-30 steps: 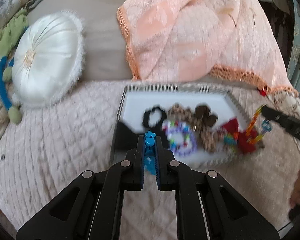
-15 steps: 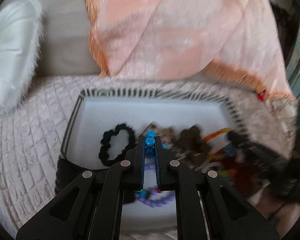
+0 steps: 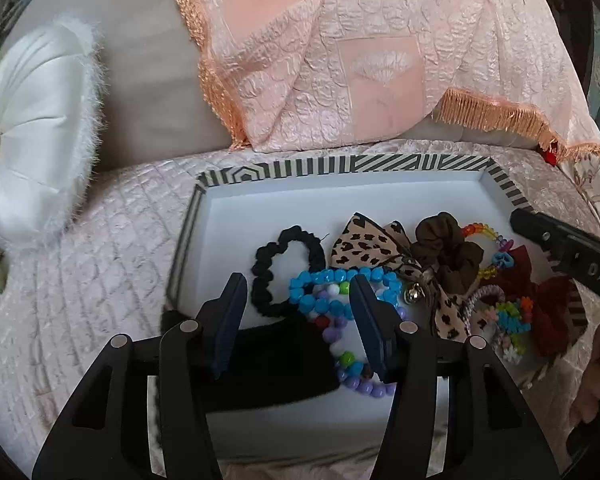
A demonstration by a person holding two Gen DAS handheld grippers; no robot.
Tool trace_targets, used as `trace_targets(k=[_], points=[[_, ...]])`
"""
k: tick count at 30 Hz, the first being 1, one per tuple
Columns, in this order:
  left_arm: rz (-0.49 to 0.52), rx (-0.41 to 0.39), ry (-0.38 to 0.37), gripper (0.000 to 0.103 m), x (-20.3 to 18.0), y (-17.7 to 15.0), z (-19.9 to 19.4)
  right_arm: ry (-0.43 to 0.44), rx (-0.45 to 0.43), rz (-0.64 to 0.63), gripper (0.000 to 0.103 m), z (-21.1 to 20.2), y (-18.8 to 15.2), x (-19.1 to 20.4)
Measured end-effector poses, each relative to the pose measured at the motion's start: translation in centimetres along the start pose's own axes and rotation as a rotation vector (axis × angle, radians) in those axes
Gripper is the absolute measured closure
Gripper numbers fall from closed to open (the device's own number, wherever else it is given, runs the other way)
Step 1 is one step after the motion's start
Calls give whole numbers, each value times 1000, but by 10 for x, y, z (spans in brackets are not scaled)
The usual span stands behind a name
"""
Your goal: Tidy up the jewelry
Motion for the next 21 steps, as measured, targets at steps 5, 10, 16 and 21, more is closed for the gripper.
trace_targets(k=[5, 10, 16, 21], points=[[-33, -24, 14, 40, 7, -10, -30, 0, -32, -28, 61, -30, -9, 2], [-19, -25, 29, 17, 1, -47, -77, -10, -19, -60, 61, -73, -34, 5], [25, -52, 119, 17, -7, -92, -136, 21, 19, -71, 33, -124, -85, 19], [53, -128, 254, 17, -17, -98, -182, -4, 20, -101, 31, -157, -123, 22]])
Point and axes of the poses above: each gripper's, at about its wrist camera, not at the fingertips, and z roughly the way its jaws point, x to its left, y to its top, the point moved 5 cm from there along z, roughly the way its jaws point, and after that the axes turned 7 degrees about -y, right-handed, at the moved point
